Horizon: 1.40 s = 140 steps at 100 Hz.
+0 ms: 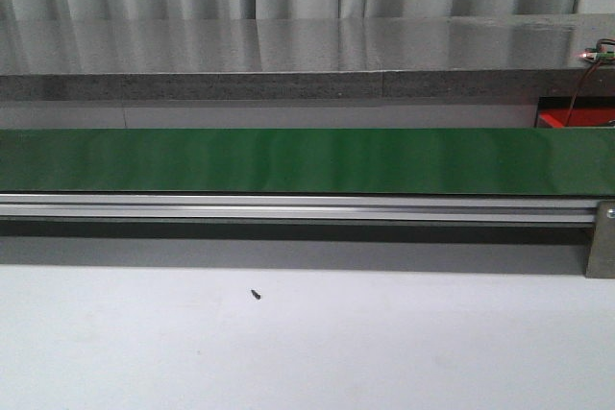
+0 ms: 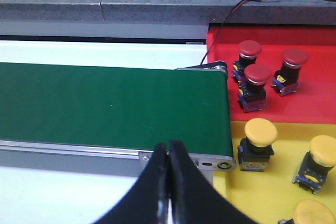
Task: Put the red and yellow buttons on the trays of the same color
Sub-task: 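Set the yellow button on the belt and open the left gripper, then grasp a red button from the cluster with the left gripper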
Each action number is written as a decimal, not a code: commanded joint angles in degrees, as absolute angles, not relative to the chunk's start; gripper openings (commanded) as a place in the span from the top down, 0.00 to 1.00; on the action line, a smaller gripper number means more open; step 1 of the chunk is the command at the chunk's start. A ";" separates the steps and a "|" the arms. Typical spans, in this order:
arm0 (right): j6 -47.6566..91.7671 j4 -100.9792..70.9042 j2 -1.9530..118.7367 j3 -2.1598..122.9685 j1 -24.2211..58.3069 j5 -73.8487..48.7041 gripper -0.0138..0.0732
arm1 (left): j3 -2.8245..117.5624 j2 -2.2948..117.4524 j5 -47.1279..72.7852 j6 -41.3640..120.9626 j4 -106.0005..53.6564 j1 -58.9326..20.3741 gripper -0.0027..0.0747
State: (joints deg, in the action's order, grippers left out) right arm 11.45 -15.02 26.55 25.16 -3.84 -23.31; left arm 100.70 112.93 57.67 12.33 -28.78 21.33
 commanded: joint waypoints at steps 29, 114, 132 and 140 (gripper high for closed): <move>11.91 -15.37 26.60 26.69 -3.75 -18.98 0.98 | 102.32 107.35 52.35 7.45 -24.85 25.45 0.26; 11.91 -15.75 26.60 26.69 -3.75 -18.99 0.98 | 102.42 118.02 52.40 -2.61 -16.06 26.12 0.26; 11.91 -15.81 26.60 26.69 -3.75 -19.03 0.98 | 102.42 118.69 50.61 -2.61 -16.06 26.12 0.26; 11.91 -15.81 26.60 26.69 -3.75 -19.03 0.98 | 102.42 118.69 49.58 -2.61 -16.06 26.12 0.26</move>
State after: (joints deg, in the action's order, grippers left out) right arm 11.45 -15.23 26.55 25.16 -3.84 -23.31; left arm 100.69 121.93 52.52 -2.16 -14.86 25.84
